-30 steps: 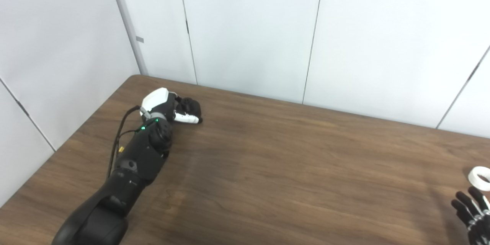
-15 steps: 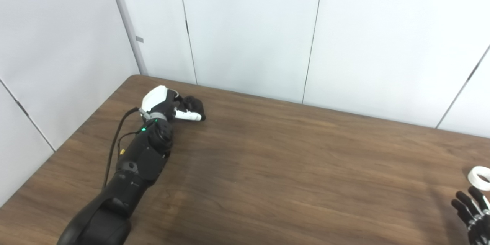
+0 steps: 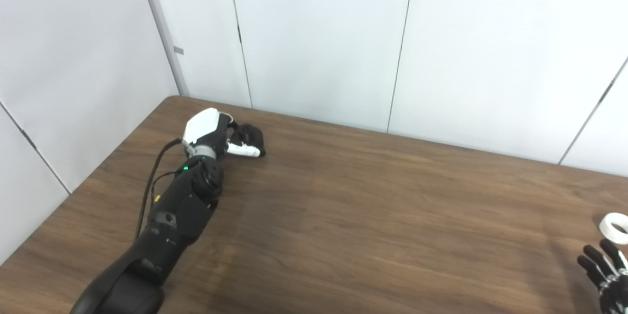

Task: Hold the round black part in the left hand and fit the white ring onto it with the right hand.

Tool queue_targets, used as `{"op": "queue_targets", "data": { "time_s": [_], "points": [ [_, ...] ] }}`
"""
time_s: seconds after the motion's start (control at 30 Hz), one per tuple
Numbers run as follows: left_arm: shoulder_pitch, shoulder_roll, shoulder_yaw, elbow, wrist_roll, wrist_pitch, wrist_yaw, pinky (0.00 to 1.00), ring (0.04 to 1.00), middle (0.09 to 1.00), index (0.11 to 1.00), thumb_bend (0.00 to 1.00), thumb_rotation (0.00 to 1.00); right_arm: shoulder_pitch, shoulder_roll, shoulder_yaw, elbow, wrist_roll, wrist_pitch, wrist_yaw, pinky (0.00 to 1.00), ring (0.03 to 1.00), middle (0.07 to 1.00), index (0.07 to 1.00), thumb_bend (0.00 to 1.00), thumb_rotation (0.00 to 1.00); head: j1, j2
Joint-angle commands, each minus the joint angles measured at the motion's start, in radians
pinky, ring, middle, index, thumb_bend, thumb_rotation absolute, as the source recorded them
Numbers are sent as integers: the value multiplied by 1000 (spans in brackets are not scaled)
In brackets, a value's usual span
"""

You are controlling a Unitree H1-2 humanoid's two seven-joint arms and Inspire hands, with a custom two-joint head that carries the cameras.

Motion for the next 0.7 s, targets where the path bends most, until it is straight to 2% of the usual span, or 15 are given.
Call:
{"op": "queue_targets", "data": {
  "time_s": [0.0,0.23,0.47,0.57,0.67],
  "points": [
    [-24,41,-1,-52,29,3,14,1000,922,800,484,523,48,56,34,18,88,11,-16,-2,954,900,909,954,543,1000,-3,1],
    [7,40,-6,-140,24,23,-31,1000,908,786,483,523,48,48,36,23,100,-7,-22,-9,946,898,907,950,553,1000,-11,0],
    [55,18,-24,-274,36,60,-87,1000,902,803,482,524,50,44,36,21,108,1,-29,-5,944,890,905,945,547,1000,-18,3],
    [75,10,-32,-340,46,82,-116,1000,906,796,482,523,50,45,35,23,106,-3,-31,-4,946,891,906,946,552,1000,-22,7],
    [97,-18,-11,-405,78,86,-169,1000,918,792,482,523,49,47,36,25,103,-4,-28,-4,950,896,906,945,560,1000,-27,9]
  ]
}}
